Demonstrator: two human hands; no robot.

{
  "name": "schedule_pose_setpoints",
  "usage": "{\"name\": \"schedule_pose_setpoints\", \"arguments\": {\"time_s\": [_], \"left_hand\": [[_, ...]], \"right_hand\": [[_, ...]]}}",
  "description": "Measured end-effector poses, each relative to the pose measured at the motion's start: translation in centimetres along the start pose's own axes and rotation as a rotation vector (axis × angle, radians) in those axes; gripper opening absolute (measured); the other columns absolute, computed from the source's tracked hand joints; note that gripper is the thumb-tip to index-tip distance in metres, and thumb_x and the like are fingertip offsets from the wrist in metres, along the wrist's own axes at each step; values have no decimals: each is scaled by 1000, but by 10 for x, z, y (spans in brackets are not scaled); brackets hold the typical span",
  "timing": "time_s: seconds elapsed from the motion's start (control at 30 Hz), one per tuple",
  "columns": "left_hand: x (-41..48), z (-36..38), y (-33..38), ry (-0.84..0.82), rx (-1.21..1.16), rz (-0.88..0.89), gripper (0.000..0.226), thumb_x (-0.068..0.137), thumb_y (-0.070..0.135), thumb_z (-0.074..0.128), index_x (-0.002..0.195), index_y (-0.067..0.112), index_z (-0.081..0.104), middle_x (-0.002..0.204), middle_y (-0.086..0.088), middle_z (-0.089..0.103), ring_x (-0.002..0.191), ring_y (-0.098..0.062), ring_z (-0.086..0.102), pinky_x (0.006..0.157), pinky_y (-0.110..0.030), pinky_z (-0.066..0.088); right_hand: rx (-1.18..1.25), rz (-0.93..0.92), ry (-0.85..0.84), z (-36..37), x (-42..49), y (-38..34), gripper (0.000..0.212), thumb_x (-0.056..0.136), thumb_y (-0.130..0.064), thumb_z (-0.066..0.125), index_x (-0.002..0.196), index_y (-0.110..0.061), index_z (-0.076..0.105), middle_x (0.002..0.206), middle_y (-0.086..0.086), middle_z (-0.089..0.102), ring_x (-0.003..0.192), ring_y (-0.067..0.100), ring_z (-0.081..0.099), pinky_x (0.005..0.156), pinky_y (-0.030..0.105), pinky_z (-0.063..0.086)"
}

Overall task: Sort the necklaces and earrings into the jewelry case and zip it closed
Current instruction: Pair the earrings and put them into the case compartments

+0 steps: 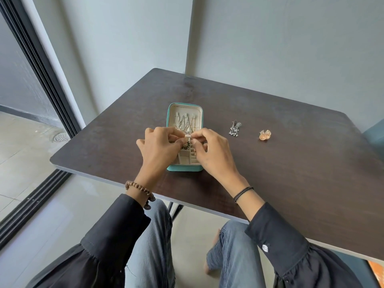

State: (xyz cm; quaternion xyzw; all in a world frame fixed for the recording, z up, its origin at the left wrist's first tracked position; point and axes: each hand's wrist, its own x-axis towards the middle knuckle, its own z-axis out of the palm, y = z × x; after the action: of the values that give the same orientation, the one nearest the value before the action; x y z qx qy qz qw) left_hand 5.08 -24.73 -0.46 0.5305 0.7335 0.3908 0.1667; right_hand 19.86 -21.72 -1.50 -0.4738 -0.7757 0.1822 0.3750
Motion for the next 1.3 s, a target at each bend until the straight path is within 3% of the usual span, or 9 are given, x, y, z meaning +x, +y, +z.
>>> {"name": "schedule_pose_setpoints", "arguments": {"time_s": [0.17,0.4,0.63,0.73,1.0,1.13,1.3], "left_hand": [[-2,3,-2,50,58,57,14,94,36,68,103,32,77,102,12,75,115,-18,42,81,-35,17],[-2,7,-9,58,14,96,13,90,31,73,100,35,79,101,7,75,116,-22,50,94,-44,42],[-2,5,0,102,-77,132,14,92,25,70,103,27,78,91,19,68,119,-21,49,101,-47,43],[0,9,8,67,-128,161,13,89,25,71,97,29,79,80,28,60,115,-21,56,96,-47,50],[2,24,50,-29,-180,289,18,84,28,64,95,28,79,91,14,75,106,-19,66,95,-44,52],[3,38,70,-89,-90,348,16,88,23,66,98,27,79,93,10,77,99,-21,67,86,-42,54],[4,62,89,-114,-54,403,16,87,25,68,98,27,79,92,7,78,99,-25,66,86,-44,53]], "right_hand": [[3,-12,-15,-2,0,1,14,95,-7,66,105,-13,73,105,-2,72,91,7,65,76,5,46],[-3,-19,-31,-3,-1,2,15,96,-6,64,108,-9,73,107,2,72,91,8,65,75,2,45],[31,-7,12,-9,-4,3,15,96,-6,66,108,-9,73,105,0,72,88,4,65,75,7,50],[60,17,44,-19,-6,3,14,95,-10,67,108,-10,74,103,-1,73,86,5,66,74,10,52],[62,99,136,-58,-5,17,11,96,-16,67,104,-16,74,97,-11,72,83,-8,63,75,7,48],[94,130,166,-73,-7,29,9,96,-18,67,103,-18,74,97,-14,72,88,-2,66,76,12,52],[72,159,190,-90,-10,44,7,96,-17,69,101,-16,74,91,-16,70,83,-14,62,72,2,45]]}}
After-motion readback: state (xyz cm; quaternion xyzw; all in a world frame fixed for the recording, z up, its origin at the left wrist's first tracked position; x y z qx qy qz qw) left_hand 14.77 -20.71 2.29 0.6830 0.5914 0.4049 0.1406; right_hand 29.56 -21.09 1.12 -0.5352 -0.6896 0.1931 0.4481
